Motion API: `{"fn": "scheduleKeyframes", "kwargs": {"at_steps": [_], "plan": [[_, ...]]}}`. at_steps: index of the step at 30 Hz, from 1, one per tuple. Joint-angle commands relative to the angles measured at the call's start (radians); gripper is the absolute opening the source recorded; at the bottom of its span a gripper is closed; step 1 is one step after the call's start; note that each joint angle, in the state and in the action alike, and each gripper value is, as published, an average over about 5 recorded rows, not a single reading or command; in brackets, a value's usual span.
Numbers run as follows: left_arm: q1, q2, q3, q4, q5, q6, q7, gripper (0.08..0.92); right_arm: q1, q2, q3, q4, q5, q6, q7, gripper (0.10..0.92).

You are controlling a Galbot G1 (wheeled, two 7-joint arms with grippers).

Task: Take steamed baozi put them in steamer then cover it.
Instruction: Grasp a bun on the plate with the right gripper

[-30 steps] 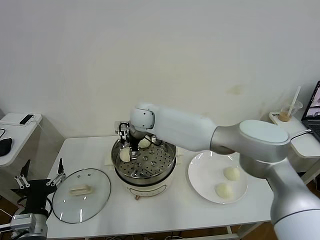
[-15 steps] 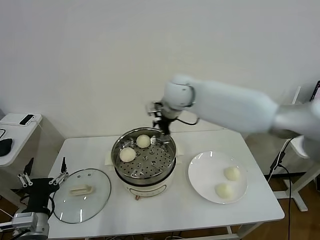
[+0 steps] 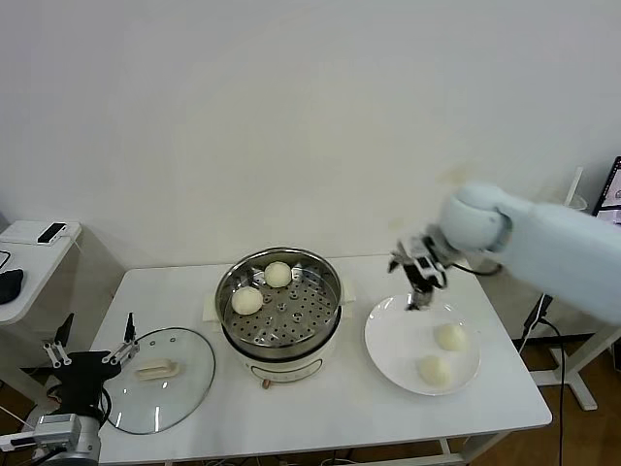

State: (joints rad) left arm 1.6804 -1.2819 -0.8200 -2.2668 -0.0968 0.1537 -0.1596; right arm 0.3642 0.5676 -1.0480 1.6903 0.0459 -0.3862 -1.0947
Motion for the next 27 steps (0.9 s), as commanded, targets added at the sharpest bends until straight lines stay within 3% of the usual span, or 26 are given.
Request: {"fn": "scheduleKeyframes", "kwargs": {"at_steps": [1, 27], "plan": [[0.002, -0.004, 0.011, 0.001, 0.017, 0.000, -0.001, 0.823, -0.381, -0.195, 0.207, 0.080, -0.151, 0.045, -0.011, 0.823], [-0.008, -0.016, 0.012, 0.030, 0.036, 0.002, -0.003, 0.823, -0.493, 0.011, 0.239, -0.158, -0.215, 0.045, 0.030, 0.823]]}}
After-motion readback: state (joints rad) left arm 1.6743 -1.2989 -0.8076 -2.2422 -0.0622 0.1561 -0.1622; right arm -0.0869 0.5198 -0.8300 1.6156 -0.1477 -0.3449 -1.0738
